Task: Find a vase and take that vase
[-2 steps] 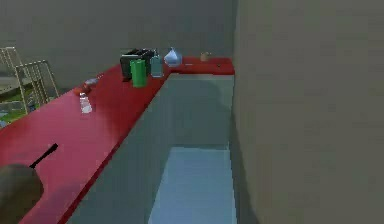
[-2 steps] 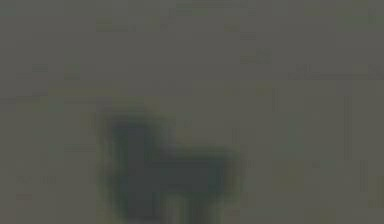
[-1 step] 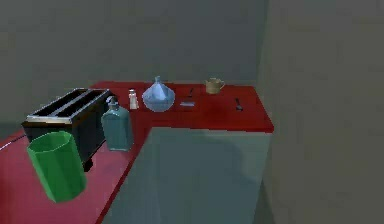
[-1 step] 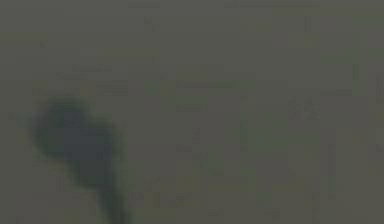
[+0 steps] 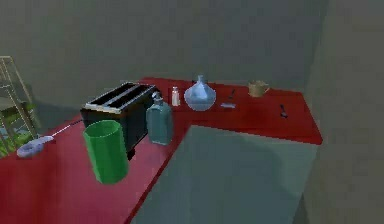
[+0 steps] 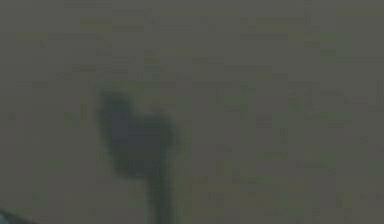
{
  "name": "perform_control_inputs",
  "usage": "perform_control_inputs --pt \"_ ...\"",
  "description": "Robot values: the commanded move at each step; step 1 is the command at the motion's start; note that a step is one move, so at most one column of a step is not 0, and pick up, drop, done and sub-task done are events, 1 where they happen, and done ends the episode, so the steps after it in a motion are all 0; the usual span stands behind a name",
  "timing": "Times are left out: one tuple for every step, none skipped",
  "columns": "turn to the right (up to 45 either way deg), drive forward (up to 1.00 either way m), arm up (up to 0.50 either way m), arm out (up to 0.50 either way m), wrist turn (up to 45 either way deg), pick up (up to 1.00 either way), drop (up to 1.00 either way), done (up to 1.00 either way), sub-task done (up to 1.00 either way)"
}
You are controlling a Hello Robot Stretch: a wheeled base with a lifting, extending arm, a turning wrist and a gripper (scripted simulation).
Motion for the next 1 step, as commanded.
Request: perform_control_inputs --pt "0.0 0.2 0.0 0.0 0.0 0.0 0.0 0.0 0.0"
